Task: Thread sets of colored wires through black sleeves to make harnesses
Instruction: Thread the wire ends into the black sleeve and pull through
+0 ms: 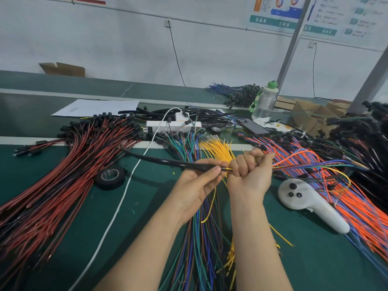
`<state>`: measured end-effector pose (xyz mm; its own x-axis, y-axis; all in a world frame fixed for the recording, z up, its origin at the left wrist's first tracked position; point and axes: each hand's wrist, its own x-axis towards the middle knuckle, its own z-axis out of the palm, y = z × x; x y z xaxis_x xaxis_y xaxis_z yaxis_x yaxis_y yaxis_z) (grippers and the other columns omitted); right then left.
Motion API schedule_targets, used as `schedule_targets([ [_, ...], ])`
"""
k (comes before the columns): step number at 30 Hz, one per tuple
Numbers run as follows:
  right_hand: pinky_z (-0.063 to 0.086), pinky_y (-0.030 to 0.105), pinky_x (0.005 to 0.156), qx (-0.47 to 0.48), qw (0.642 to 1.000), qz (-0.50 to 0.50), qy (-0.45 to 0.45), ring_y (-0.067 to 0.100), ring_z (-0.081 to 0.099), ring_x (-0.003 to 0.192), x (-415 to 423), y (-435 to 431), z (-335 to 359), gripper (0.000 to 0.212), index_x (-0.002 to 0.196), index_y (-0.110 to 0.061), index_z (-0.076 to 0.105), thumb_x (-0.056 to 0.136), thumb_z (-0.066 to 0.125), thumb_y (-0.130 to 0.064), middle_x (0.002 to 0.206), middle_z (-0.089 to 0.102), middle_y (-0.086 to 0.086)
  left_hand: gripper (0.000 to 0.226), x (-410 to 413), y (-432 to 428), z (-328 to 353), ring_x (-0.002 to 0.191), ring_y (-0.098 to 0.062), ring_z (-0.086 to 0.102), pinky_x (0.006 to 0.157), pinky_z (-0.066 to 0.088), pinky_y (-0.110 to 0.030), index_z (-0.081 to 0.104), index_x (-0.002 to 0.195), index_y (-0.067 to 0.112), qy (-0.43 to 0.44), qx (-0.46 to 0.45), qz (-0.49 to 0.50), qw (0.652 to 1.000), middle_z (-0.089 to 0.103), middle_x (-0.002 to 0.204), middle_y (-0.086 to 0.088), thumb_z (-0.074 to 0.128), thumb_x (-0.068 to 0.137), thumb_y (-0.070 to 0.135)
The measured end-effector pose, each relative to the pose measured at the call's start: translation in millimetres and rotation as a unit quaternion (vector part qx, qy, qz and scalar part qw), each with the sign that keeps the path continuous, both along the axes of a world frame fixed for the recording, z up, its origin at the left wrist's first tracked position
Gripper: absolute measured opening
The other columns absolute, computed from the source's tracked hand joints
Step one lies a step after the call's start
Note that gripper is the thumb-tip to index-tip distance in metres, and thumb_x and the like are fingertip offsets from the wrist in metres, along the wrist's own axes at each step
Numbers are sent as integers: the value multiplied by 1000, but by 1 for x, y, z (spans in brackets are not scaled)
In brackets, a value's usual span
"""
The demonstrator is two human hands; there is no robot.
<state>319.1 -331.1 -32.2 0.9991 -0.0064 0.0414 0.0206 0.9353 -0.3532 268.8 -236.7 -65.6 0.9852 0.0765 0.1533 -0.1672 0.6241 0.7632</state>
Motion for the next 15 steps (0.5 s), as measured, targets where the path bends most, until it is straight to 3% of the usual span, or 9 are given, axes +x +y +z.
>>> schedule_targets([
  [7,13,18,32,33,999,8,15,5,16,31,-1,1,0,49,67,-13,44,103,29,-43,43,23,-7,11,2,-4,-6,72,-9,67,68,53,-15,68,85,7,25,39,48,998,70,77,-1,66,75,12],
  [12,15,18,31,1,1000,9,12,6,16,31,-4,7,-1,50,65,-13,43,103,29,-43,42,22,-7,10,3,-8,-3,63,-6,65,61,52,-12,69,78,9,30,-23,36,999,69,71,-1,67,70,12],
  [15,23,18,33,-31,1000,3,4,8,25,32,-2,12,-1,53,65,-12,47,103,29,-43,42,28,-6,6,4,-7,-3,64,-7,66,62,52,-13,70,78,10,19,-6,56,998,69,72,-2,66,73,10],
])
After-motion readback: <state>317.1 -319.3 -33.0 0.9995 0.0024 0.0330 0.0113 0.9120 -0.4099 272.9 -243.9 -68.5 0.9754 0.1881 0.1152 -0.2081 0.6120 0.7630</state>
